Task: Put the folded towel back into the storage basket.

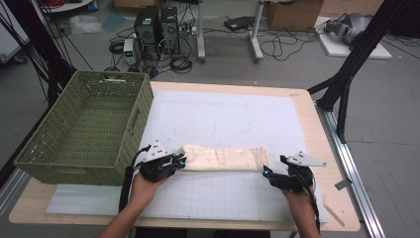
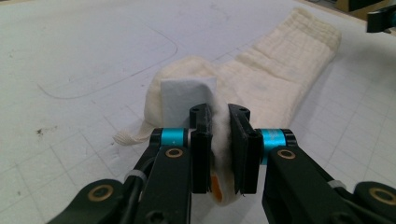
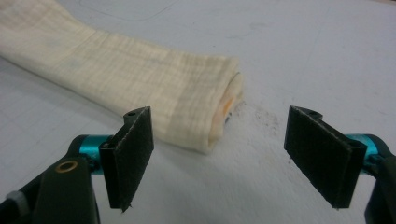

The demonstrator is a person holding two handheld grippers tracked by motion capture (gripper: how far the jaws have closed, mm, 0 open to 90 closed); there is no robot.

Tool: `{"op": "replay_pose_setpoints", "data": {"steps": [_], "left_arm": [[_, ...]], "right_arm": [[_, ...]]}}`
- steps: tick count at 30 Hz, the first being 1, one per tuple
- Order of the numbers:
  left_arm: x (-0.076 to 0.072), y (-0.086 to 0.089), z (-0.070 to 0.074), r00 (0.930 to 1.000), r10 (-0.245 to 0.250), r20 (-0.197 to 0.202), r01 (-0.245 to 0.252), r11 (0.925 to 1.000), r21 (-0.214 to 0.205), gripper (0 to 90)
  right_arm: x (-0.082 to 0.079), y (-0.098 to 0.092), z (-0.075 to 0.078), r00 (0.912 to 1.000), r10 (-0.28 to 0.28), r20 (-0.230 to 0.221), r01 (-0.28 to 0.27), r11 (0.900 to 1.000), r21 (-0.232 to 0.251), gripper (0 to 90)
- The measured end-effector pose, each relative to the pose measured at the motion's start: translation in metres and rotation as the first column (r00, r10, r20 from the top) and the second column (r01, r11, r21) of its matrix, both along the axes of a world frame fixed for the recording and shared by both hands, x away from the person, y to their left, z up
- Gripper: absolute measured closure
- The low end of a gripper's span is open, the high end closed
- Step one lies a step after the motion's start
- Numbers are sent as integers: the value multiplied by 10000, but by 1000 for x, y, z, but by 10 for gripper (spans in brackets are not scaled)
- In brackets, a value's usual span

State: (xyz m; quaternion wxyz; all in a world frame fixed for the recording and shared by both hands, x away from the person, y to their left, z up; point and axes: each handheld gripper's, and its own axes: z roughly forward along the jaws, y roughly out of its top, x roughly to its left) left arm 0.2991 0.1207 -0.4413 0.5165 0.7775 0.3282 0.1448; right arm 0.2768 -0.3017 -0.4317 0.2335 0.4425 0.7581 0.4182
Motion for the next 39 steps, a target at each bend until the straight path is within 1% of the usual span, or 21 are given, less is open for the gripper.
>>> {"op": "replay_pose_setpoints", "data": {"steps": [2, 3, 7, 10, 12, 14, 15, 17, 18, 19, 20, 22, 25, 27, 28, 29, 30, 31, 32, 36, 39], "left_arm": [[-2, 2, -2, 10000, 53, 22, -53, 9999, -145, 792], [-3, 2, -3, 10000, 52, 33, -51, 9998, -179, 791], [-4, 4, 0, 9999, 75, 94, -73, 9997, -230, 787], [-4, 5, -1, 9999, 124, 36, -123, 9997, -191, 784], [-4, 5, -1, 9999, 128, 41, -127, 9997, -213, 784], [-5, 4, -1, 9999, 158, 63, -156, 9996, -216, 783], [-5, 5, -1, 9999, 140, 74, -138, 9997, -187, 783], [-6, 4, -1, 9999, 158, 51, -157, 9997, -199, 783], [-6, 5, -1, 9998, 168, 47, -167, 9998, -147, 783], [-6, 5, -2, 9998, 187, 63, -186, 9997, -138, 784], [-6, 5, -2, 9998, 176, 46, -176, 9998, -132, 783], [-6, 5, -2, 9998, 180, 53, -180, 9997, -137, 784], [-6, 4, -3, 9998, 163, 82, -162, 9999, -53, 784], [-7, 4, -3, 9999, 120, 95, -121, 9999, 43, 784], [-7, 3, -3, 9999, 114, 97, -114, 9999, 54, 784], [-7, 3, -3, 9999, 109, 101, -109, 9999, 49, 784], [-7, 3, -3, 9999, 113, 104, -114, 9999, 57, 784], [-7, 3, -3, 9999, 113, 104, -114, 9999, 57, 784], [-7, 3, -3, 9999, 90, 95, -91, 9999, 83, 784], [-7, 2, -4, 9999, 95, 130, -96, 9999, 84, 785], [-7, 2, -4, 9999, 68, 130, -69, 9999, 99, 785]], "right_arm": [[4, 4, -2, 10000, -5, -50, 4, 9999, -115, 224], [11, 13, -6, 9997, 158, -172, -163, 9994, -292, 207], [15, 25, -12, 9983, 502, -299, -521, 9965, -657, 223], [16, 24, -14, 9983, 517, -254, -528, 9975, -462, 283], [15, 23, -14, 9984, 486, -281, -495, 9982, -347, 298], [17, 23, -17, 9979, 529, -365, -540, 9981, -299, 340], [17, 23, -17, 9979, 529, -365, -540, 9981, -299, 340], [17, 25, -18, 9978, 444, -489, -467, 9978, -469, 428], [17, 25, -18, 9978, 444, -489, -467, 9978, -469, 428], [18, 25, -19, 9970, 462, -622, -496, 9974, -529, 461], [19, 28, -19, 9946, 577, -859, -645, 9949, -778, 502], [17, 30, -19, 9946, 487, -913, -561, 9952, -801, 527], [18, 29, -20, 9940, 419, -1008, -488, 9966, -662, 540], [17, 29, -19, 9933, 303, -1111, -363, 9980, -525, 598], [16, 28, -19, 9929, 340, -1141, -404, 9977, -541, 656], [16, 28, -19, 9929, 340, -1141, -404, 9977, -541, 656], [16, 27, -19, 9920, 346, -1211, -404, 9981, -461, 697], [16, 27, -19, 9920, 346, -1211, -404, 9981, -461, 697], [16, 25, -18, 9914, 375, -1252, -425, 9984, -374, 730], [16, 25, -18, 9908, 387, -1295, -433, 9985, -329, 782], [16, 25, -18, 9915, 418, -1234, -458, 9985, -303, 792]]}}
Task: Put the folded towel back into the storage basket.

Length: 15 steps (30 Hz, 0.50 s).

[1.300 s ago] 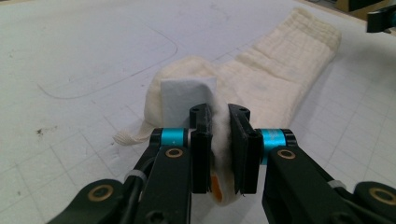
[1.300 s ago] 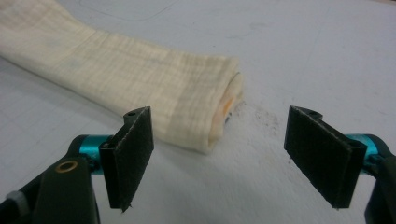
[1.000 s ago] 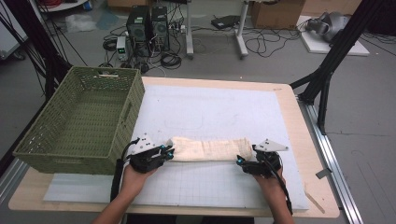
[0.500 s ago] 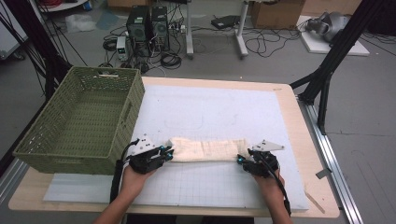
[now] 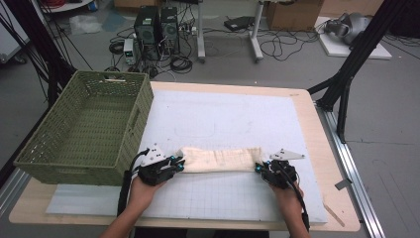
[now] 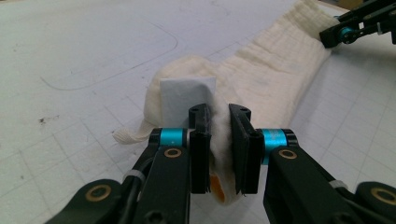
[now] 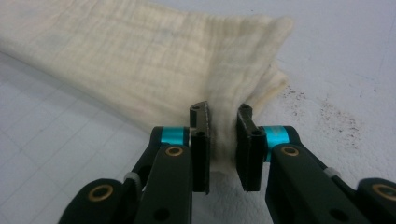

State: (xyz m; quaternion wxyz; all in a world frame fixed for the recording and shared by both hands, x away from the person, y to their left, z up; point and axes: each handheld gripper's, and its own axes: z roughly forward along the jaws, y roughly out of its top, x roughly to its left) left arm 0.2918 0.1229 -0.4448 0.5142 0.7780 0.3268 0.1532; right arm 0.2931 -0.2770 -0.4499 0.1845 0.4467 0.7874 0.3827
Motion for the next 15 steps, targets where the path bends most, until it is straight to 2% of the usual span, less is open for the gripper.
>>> {"op": "replay_pose_setpoints", "data": {"steps": [3, 4, 8, 15], "left_arm": [[0, 0, 1, 10000, -37, 29, 37, 10000, -45, 786], [-1, 0, 1, 10000, -19, 72, 20, 10000, -52, 786], [-2, 1, 5, 9998, -15, 187, 19, 9997, -254, 787], [-6, -3, 12, 9983, -255, 528, 273, 9990, -343, 792]], "right_arm": [[0, -1, 0, 10000, 24, 52, -24, 10000, 9, 803], [-2, -1, 2, 9996, 70, 277, -67, 9999, -112, 806], [-3, -4, 5, 9972, 325, 666, -316, 9994, -143, 806], [-4, -10, 9, 9949, 397, 924, -389, 9992, -103, 810]]}}
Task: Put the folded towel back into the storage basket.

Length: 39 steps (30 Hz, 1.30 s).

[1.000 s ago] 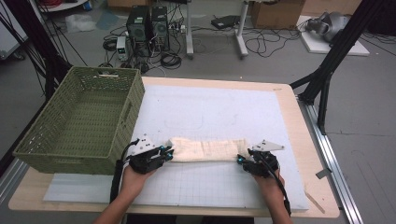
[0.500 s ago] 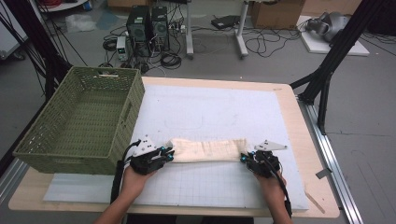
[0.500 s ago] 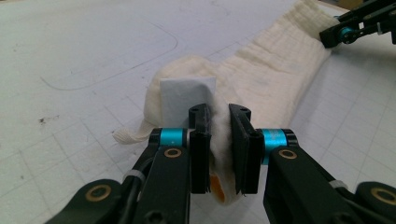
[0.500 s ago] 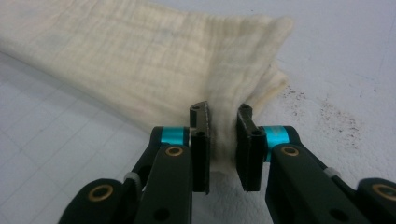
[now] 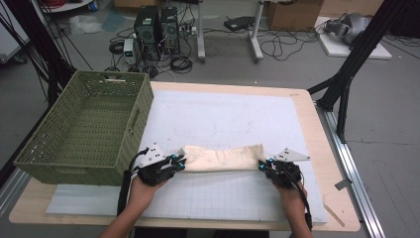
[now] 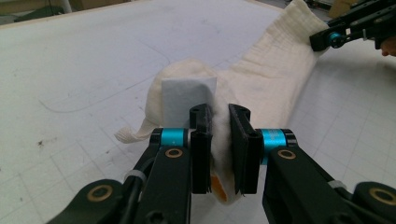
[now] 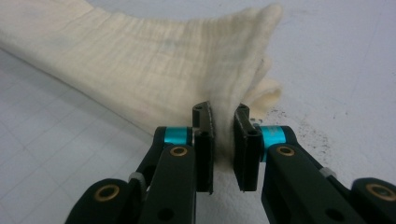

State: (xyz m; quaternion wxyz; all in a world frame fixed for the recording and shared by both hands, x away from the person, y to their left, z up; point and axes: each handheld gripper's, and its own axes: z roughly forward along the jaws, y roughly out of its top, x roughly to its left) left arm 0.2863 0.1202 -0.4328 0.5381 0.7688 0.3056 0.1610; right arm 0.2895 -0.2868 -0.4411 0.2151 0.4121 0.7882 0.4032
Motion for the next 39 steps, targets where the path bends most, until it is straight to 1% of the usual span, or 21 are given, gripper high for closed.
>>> {"op": "replay_pose_setpoints", "data": {"steps": [4, 8, 9, 10, 12, 16, 20, 21, 23, 24, 25, 27, 29, 30, 33, 34, 36, 39], "left_arm": [[-3, -1, 6, 9998, -87, 176, 89, 9999, -113, 796], [-6, 2, 14, 9993, -98, 368, 111, 9993, -344, 797], [-8, 4, 19, 9989, -96, 456, 118, 9988, -467, 797], [-8, 4, 19, 9989, -96, 456, 118, 9988, -467, 797], [-10, 5, 24, 9983, -126, 568, 160, 9981, -597, 798], [-15, 4, 34, 9955, -181, 931, 238, 9979, -609, 798], [-18, 5, 43, 9920, -179, 1248, 261, 9976, -645, 799], [-19, 5, 45, 9911, -168, 1324, 257, 9975, -662, 799], [-20, 6, 50, 9892, -135, 1458, 237, 9974, -681, 799], [-21, 7, 52, 9882, -123, 1526, 230, 9974, -686, 800], [-21, 8, 54, 9873, -86, 1587, 204, 9971, -727, 800], [-22, 9, 57, 9860, -43, 1665, 178, 9966, -801, 800], [-23, 12, 60, 9848, -35, 1738, 178, 9966, -806, 804], [-23, 12, 62, 9841, -17, 1776, 163, 9966, -811, 804], [-25, 14, 66, 9814, 39, 1918, 112, 9969, -773, 804], [-26, 14, 67, 9806, 62, 1958, 96, 9968, -798, 805], [-27, 15, 70, 9786, 105, 2054, 58, 9969, -787, 805], [-27, 19, 73, 9772, 204, 2112, -17, 9961, -883, 804]], "right_arm": [[-1, -4, 5, 9998, 15, 211, -19, 9998, 182, 813], [-2, -5, 12, 9988, 86, 473, -100, 9995, 300, 813], [-2, -5, 16, 9978, 154, 648, -174, 9994, 311, 813], [-2, -5, 16, 9978, 154, 648, -174, 9994, 311, 813], [-1, -5, 21, 9966, 205, 792, -232, 9991, 344, 813], [3, -6, 31, 9934, 247, 1121, -287, 9990, 343, 813], [10, -4, 38, 9908, 276, 1327, -319, 9990, 301, 813], [14, -1, 42, 9900, 324, 1372, -361, 9991, 243, 814], [16, 0, 44, 9901, 324, 1369, -359, 9991, 234, 814], [20, 3, 48, 9889, 406, 1426, -425, 9990, 101, 813], [20, 3, 48, 9889, 406, 1426, -425, 9990, 101, 813], [25, 7, 53, 9882, 425, 1469, -434, 9991, 26, 814], [32, 12, 61, 9846, 524, 1668, -504, 9986, -164, 813], [32, 12, 61, 9846, 524, 1668, -504, 9986, -164, 813], [39, 18, 68, 9842, 534, 1690, -502, 9985, -236, 814], [44, 22, 71, 9827, 603, 1752, -555, 9979, -320, 814], [47, 23, 73, 9826, 589, 1760, -542, 9980, -313, 813], [54, 29, 79, 9816, 648, 1794, -591, 9976, -370, 814]]}}
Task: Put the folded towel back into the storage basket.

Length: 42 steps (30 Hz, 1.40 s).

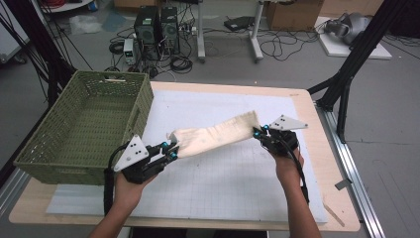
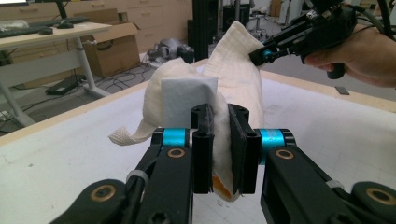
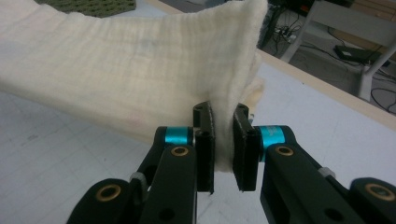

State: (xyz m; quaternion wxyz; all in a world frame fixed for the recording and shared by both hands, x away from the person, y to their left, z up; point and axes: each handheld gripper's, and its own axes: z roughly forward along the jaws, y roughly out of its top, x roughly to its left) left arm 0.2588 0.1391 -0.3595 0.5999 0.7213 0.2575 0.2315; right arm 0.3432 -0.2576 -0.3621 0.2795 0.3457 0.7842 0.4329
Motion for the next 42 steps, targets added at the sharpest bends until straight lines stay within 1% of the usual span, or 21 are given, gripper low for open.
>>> {"op": "replay_pose_setpoints", "data": {"steps": [4, 7, 9, 10, 11, 13, 15, 17, 19, 21, 23, 24, 25, 27, 29, 30, 32, 33, 36, 42], "left_arm": [[-1, 5, 4, 9999, 144, 89, -143, 9998, -170, 805], [-2, 10, 7, 9996, 222, 159, -218, 9996, -204, 805], [-4, 12, 9, 9994, 289, 208, -284, 9993, -258, 805], [-4, 13, 10, 9991, 342, 237, -335, 9990, -304, 805], [-5, 15, 11, 9990, 368, 269, -359, 9989, -308, 806], [-6, 18, 13, 9985, 451, 322, -439, 9983, -382, 806], [-6, 22, 15, 9980, 525, 362, -508, 9977, -441, 806], [-7, 26, 16, 9973, 640, 354, -621, 9967, -528, 806], [-9, 29, 17, 9966, 735, 376, -712, 9958, -583, 806], [-10, 33, 19, 9958, 815, 406, -789, 9950, -613, 806], [-11, 36, 20, 9950, 898, 440, -868, 9941, -655, 807], [-12, 38, 21, 9944, 956, 451, -923, 9932, -704, 807], [-12, 40, 22, 9940, 983, 472, -948, 9930, -703, 807], [-13, 44, 23, 9927, 1096, 503, -1056, 9915, -759, 807], [-14, 48, 24, 9917, 1182, 515, -1138, 9901, -817, 807], [-15, 50, 25, 9913, 1211, 514, -1168, 9899, -809, 807], [-15, 52, 25, 9898, 1316, 554, -1268, 9886, -817, 807], [-16, 54, 25, 9895, 1346, 530, -1299, 9880, -837, 807], [-17, 59, 26, 9881, 1447, 523, -1396, 9861, -903, 807], [-18, 68, 28, 9846, 1664, 541, -1599, 9812, -1082, 807]], "right_arm": [[9, 9, 9, 9999, 110, 93, -109, 9999, -68, 813], [17, 17, 16, 9995, 250, 189, -246, 9995, -215, 814], [22, 23, 20, 9993, 294, 216, -288, 9992, -288, 814], [24, 27, 22, 9995, 270, 149, -266, 9993, -254, 814], [27, 29, 25, 9991, 327, 272, -318, 9990, -322, 814], [34, 39, 32, 9984, 423, 387, -410, 9986, -323, 815], [39, 45, 36, 9974, 540, 486, -521, 9979, -393, 815], [41, 48, 38, 9975, 541, 457, -523, 9979, -385, 815], [46, 54, 41, 9959, 665, 616, -638, 9970, -441, 815], [50, 61, 45, 9957, 739, 560, -713, 9964, -464, 815], [54, 69, 49, 9949, 781, 634, -753, 9961, -454, 815], [57, 75, 53, 9935, 844, 762, -811, 9957, -446, 815], [57, 75, 53, 9935, 844, 762, -811, 9957, -446, 815], [60, 82, 56, 9931, 883, 775, -853, 9955, -407, 815], [66, 92, 61, 9905, 1048, 895, -1005, 9936, -511, 815], [66, 92, 61, 9905, 1048, 895, -1005, 9936, -511, 815], [70, 100, 64, 9902, 1066, 898, -1021, 9934, -530, 815], [72, 103, 65, 9886, 1153, 966, -1105, 9924, -537, 815], [77, 113, 70, 9871, 1174, 1090, -1126, 9924, -492, 815], [86, 132, 73, 9848, 1307, 1144, -1261, 9909, -468, 815]]}}
